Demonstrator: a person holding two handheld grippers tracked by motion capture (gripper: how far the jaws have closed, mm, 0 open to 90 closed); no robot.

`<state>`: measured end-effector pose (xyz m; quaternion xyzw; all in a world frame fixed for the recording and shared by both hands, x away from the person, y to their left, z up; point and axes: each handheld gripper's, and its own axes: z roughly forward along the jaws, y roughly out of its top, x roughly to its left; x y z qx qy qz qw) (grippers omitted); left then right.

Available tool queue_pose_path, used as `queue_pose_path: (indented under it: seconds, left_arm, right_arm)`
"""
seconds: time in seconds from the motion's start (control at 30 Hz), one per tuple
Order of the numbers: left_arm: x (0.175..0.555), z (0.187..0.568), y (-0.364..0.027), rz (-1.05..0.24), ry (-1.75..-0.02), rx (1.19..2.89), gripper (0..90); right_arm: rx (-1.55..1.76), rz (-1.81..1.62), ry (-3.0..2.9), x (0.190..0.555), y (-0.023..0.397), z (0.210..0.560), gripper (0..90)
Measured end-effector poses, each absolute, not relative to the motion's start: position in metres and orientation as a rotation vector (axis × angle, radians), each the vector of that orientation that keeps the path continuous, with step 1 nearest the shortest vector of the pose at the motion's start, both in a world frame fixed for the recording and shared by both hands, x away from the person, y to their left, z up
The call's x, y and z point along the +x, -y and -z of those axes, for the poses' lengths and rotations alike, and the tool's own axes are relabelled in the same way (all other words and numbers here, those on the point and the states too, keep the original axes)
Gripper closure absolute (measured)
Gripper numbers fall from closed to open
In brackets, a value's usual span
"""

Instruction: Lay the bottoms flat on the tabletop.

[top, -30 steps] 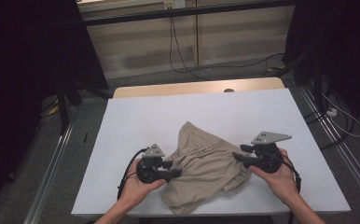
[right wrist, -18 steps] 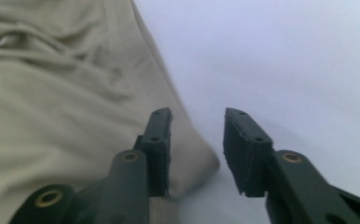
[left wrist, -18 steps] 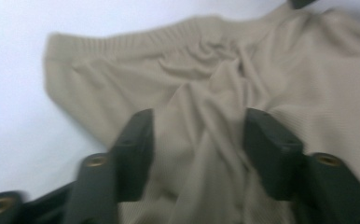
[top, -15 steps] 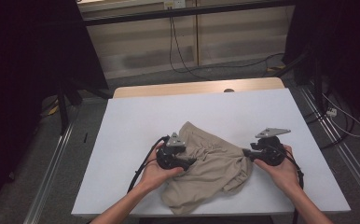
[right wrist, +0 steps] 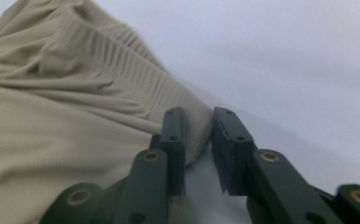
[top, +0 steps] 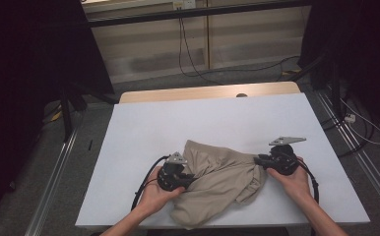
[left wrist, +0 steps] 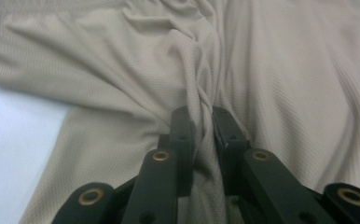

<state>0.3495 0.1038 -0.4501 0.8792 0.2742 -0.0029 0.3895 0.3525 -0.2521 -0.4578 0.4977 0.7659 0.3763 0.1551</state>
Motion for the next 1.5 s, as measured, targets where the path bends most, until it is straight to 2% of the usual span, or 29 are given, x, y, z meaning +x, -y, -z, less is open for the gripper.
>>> queue_pose_path:
  seconds: [0.17, 0.3, 0.37, 0.43, 0.57, 0.67, 0.7, 0.77, 0.83, 1.03, 1.23, 1.27, 1.37, 1.43, 1.5]
  left_arm:
    - [0.342, 0.444, -0.109, -0.067, -0.664, 2.24, 76.9]
    - [0.364, 0.443, -0.115, -0.151, -0.724, 2.182, 50.5]
    - [0.376, 0.441, -0.12, -0.201, -0.768, 2.153, 44.6]
    - [0.388, 0.437, -0.125, -0.249, -0.811, 2.093, 34.4]
    - [0.413, 0.432, -0.129, -0.378, -0.844, 2.071, 28.4]
    - [0.435, 0.434, -0.129, -0.355, -0.918, 2.07, 30.7]
    - [0.442, 0.436, -0.129, -0.336, -0.942, 2.072, 33.9]
    - [0.449, 0.441, -0.129, -0.35, -0.979, 2.059, 34.5]
    - [0.453, 0.448, -0.131, -0.306, -1.013, 2.041, 34.6]
    - [0.449, 0.454, -0.139, -0.351, -1.001, 2.083, 37.4]
    - [0.452, 0.461, -0.144, -0.242, -1.007, 2.053, 52.8]
    - [0.452, 0.461, -0.143, -0.203, -0.998, 2.036, 57.9]
    - [0.448, 0.461, -0.133, -0.25, -0.97, 2.084, 58.8]
    - [0.446, 0.461, -0.131, -0.231, -0.969, 2.082, 59.4]
    - [0.445, 0.461, -0.129, -0.224, -0.93, 2.109, 74.4]
  right_arm:
    - [1.36, -1.04, -2.194, 0.371, 0.232, 0.454, 83.0]
    - [1.327, -1.011, -2.172, 0.388, 0.225, 0.451, 83.1]
    - [1.342, -1.035, -2.148, 0.395, 0.226, 0.45, 82.4]
    - [1.34, -1.041, -2.123, 0.399, 0.23, 0.45, 82.2]
    - [1.372, -1.042, -2.115, 0.4, 0.236, 0.451, 76.9]
    - [1.376, -1.077, -2.1, 0.397, 0.239, 0.448, 71.5]
    - [1.378, -1.1, -2.09, 0.397, 0.241, 0.448, 70.6]
    - [1.388, -1.129, -2.079, 0.396, 0.244, 0.446, 70.6]
    - [1.395, -1.129, -2.083, 0.397, 0.246, 0.448, 70.6]
    - [1.415, -1.111, -2.106, 0.398, 0.246, 0.455, 71.4]
    - [1.442, -1.09, -2.121, 0.398, 0.242, 0.462, 78.4]
    - [1.443, -1.095, -2.121, 0.398, 0.243, 0.462, 78.9]
    - [1.45, -1.114, -2.12, 0.398, 0.244, 0.463, 80.2]
    - [1.463, -1.128, -2.115, 0.398, 0.245, 0.464, 81.1]
    - [1.461, -1.124, -2.116, 0.398, 0.244, 0.463, 83.1]
